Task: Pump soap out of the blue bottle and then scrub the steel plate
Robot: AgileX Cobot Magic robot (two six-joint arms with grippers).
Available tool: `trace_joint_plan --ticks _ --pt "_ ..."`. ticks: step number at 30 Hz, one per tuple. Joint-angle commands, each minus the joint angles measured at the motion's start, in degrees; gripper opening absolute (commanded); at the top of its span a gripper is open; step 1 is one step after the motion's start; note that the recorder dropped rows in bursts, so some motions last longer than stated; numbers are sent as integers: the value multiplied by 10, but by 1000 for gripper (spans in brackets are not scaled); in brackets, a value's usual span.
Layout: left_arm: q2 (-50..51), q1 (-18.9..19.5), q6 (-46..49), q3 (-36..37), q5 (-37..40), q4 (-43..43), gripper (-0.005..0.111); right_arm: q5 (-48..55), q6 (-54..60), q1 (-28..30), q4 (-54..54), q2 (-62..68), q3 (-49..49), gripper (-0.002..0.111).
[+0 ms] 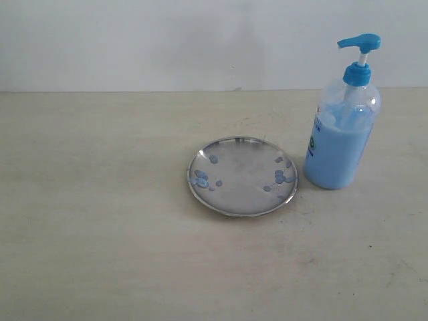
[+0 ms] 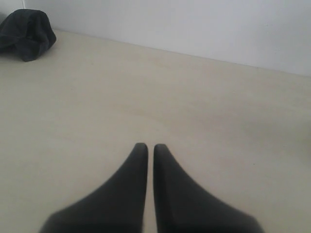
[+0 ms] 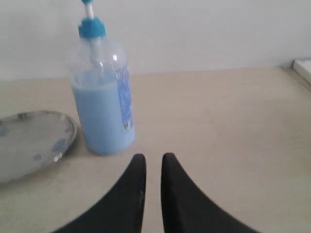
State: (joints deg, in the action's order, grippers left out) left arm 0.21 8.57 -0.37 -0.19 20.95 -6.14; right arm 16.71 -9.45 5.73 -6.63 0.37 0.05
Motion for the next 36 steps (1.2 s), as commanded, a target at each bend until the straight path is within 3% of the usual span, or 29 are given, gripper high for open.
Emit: trace_joint_plan --ticks 1,36 --pt "-2 2 4 2 -1 -5 4 41 25 4 -17 -4 -1 1" --pt "-2 2 8 2 -1 -5 4 32 24 4 -12 -4 -1 1"
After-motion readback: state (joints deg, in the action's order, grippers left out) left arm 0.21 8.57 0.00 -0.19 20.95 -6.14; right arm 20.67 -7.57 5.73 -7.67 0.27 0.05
